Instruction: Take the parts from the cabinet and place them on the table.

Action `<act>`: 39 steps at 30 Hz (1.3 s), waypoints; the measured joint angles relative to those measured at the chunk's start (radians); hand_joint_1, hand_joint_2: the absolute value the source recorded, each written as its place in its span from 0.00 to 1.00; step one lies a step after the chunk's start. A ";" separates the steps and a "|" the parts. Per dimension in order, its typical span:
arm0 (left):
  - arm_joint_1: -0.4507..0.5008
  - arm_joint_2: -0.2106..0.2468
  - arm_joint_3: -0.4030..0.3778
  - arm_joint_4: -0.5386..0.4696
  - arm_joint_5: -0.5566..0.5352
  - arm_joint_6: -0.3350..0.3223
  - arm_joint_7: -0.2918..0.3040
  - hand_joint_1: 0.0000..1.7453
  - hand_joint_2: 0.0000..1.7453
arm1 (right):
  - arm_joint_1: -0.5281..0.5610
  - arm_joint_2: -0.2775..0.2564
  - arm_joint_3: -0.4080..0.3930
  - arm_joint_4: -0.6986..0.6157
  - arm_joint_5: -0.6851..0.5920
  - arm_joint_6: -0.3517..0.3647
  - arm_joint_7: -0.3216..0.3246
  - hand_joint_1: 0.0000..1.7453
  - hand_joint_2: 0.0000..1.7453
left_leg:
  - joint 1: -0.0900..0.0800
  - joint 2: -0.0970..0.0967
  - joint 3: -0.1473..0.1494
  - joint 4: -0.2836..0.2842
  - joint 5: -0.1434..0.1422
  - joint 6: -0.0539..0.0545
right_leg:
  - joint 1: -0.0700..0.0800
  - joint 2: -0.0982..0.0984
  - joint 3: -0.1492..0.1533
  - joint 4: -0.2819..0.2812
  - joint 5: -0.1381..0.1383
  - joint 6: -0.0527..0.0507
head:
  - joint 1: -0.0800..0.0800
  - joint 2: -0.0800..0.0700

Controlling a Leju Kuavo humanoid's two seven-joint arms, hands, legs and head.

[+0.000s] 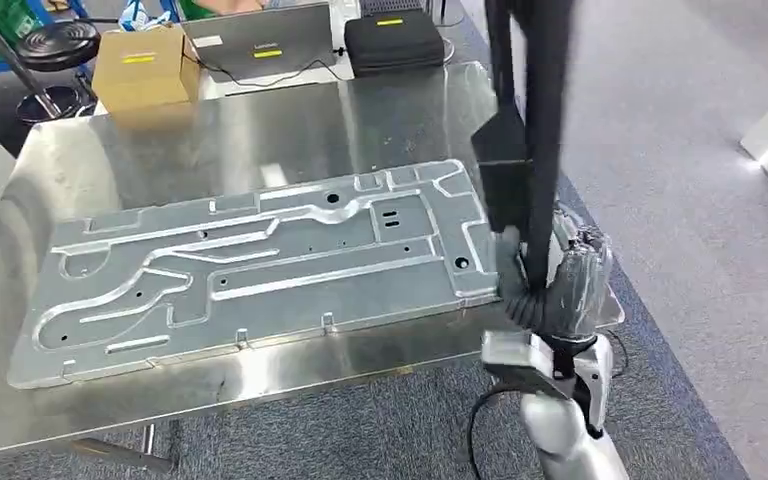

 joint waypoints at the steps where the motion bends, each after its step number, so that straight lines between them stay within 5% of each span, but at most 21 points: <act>1: 0.001 0.000 0.000 0.000 0.000 -0.001 0.000 0.00 1.00 | -0.011 -0.005 -0.013 0.028 0.056 -0.033 0.022 0.98 1.00 | 0.002 0.000 0.034 -0.091 0.056 0.001 | -0.001 0.001 0.007 0.000 -0.004 0.004 | 0.000 0.000; 2: 0.001 0.000 0.000 0.000 0.000 -0.002 0.001 0.00 1.00 | -0.020 -0.009 -0.024 0.051 0.091 -0.049 0.034 0.98 1.00 | 0.003 0.001 0.062 -0.169 0.095 0.003 | -0.001 0.000 0.011 0.000 -0.008 0.009 | 0.000 0.000; 8: 0.000 -0.008 0.002 0.000 0.000 -0.005 0.002 0.00 1.00 | -0.046 -0.028 -0.060 0.134 0.124 -0.058 0.049 0.98 1.00 | -0.007 -0.004 0.080 -0.212 0.091 0.047 | -0.007 -0.001 0.007 0.012 -0.020 0.048 | 0.002 0.000; 9: 0.000 -0.008 0.003 0.000 0.000 -0.005 0.002 0.00 1.00 | -0.051 -0.030 -0.064 0.139 0.127 -0.059 0.049 0.98 1.00 | -0.007 -0.004 0.082 -0.215 0.091 0.053 | -0.007 -0.001 -0.011 0.047 -0.043 0.048 | 0.002 0.000; 11: 0.000 -0.009 0.003 0.000 0.000 -0.005 0.002 0.00 1.00 | -0.055 -0.033 -0.069 0.149 0.129 -0.061 0.049 0.98 1.00 | -0.012 -0.002 0.083 -0.215 0.088 0.061 | -0.006 -0.001 -0.092 0.204 -0.118 0.051 | 0.003 0.000; 13: 0.000 -0.010 0.003 0.000 0.000 -0.007 0.002 0.00 1.00 | -0.053 -0.037 -0.071 0.162 0.149 -0.060 0.058 0.98 1.00 | -0.017 -0.003 0.083 -0.212 0.085 0.066 | -0.006 -0.001 -0.158 0.312 -0.140 0.051 | 0.003 0.000; 15: 0.000 -0.012 0.003 0.000 0.000 -0.007 0.005 0.00 1.00 | -0.062 -0.044 -0.072 0.185 0.196 -0.055 0.095 0.98 1.00 | -0.020 -0.005 0.088 -0.209 0.079 0.066 | -0.004 -0.001 -0.134 0.245 -0.074 0.045 | 0.002 0.000; 17: 0.000 -0.016 0.005 0.000 0.004 -0.006 0.007 0.00 1.00 | -0.090 -0.056 -0.072 0.236 0.229 -0.047 0.119 0.98 1.00 | -0.021 -0.007 0.098 -0.206 0.072 0.063 | 0.002 -0.001 -0.054 0.075 0.018 0.033 | 0.002 0.000; 19: -0.002 -0.021 0.008 0.000 0.012 -0.004 0.007 0.00 1.00 | -0.147 -0.078 -0.069 0.336 0.259 -0.052 0.135 0.98 1.00 | -0.029 -0.006 0.093 -0.199 0.066 0.055 | 0.010 -0.002 -0.027 0.005 0.015 0.024 | 0.001 0.000; 21: -0.001 -0.021 0.009 0.000 0.014 -0.003 0.007 0.00 1.00 | -0.184 -0.099 -0.069 0.433 0.290 -0.055 0.145 0.98 1.00 | -0.026 -0.007 0.094 -0.206 0.067 0.050 | 0.013 -0.002 -0.027 0.008 0.014 0.020 | 0.002 0.000; 24: -0.001 -0.022 0.013 0.000 0.024 -0.003 0.011 0.00 1.00 | -0.243 -0.115 -0.079 0.583 0.310 -0.055 0.148 0.98 1.00 | -0.030 -0.006 0.086 -0.179 0.043 0.032 | -0.003 -0.004 -0.015 -0.013 0.022 0.010 | -0.001 0.000; 27: -0.003 -0.022 0.030 0.000 0.057 -0.016 0.027 0.00 1.00 | -0.307 -0.129 -0.083 0.729 0.281 -0.044 0.124 0.98 1.00 | -0.022 -0.006 -0.019 0.049 -0.073 0.017 | -0.003 -0.007 -0.015 -0.011 0.026 0.004 | -0.006 0.000; 28: -0.003 -0.022 0.037 0.000 0.068 -0.022 0.029 0.00 1.00 | -0.317 -0.135 -0.083 0.769 0.267 -0.039 0.114 0.98 1.00 | -0.021 -0.006 -0.040 0.093 -0.084 0.014 | -0.004 -0.008 -0.015 -0.011 0.025 0.005 | -0.007 0.000; 30: -0.002 -0.022 0.050 -0.001 0.081 -0.027 0.030 0.00 1.00 | -0.338 -0.146 -0.083 0.843 0.246 -0.023 0.099 0.98 1.00 | -0.017 -0.006 -0.027 0.058 -0.038 0.010 | -0.006 -0.008 -0.016 -0.009 0.025 0.006 | -0.006 0.000; 32: -0.002 -0.022 0.056 -0.001 0.088 -0.027 0.030 0.00 1.00 | -0.362 -0.153 -0.083 0.905 0.233 -0.019 0.092 0.98 1.00 | -0.012 -0.006 0.052 -0.107 0.053 0.006 | -0.011 -0.007 -0.015 -0.003 0.021 0.013 | -0.006 0.000; 33: -0.003 -0.022 0.061 -0.001 0.088 -0.027 0.030 0.00 1.00 | -0.375 -0.156 -0.083 0.930 0.227 -0.016 0.090 0.98 1.00 | -0.009 -0.006 0.083 -0.178 0.069 0.005 | -0.009 -0.007 -0.016 -0.001 0.017 0.020 | -0.006 0.000; 37: -0.002 -0.023 0.067 -0.001 0.079 -0.023 0.016 0.00 1.00 | -0.412 -0.167 -0.082 1.026 0.221 0.029 0.084 0.98 1.00 | -0.020 -0.009 0.092 -0.197 0.067 0.043 | -0.006 -0.005 -0.019 -0.002 0.024 0.045 | -0.006 0.000; 39: -0.003 -0.024 0.067 -0.001 0.077 -0.023 0.015 0.00 1.00 | -0.418 -0.175 -0.081 1.057 0.222 0.034 0.085 0.98 1.00 | -0.015 -0.009 0.095 -0.208 0.078 0.060 | -0.008 -0.004 -0.025 0.017 0.005 0.055 | -0.005 0.000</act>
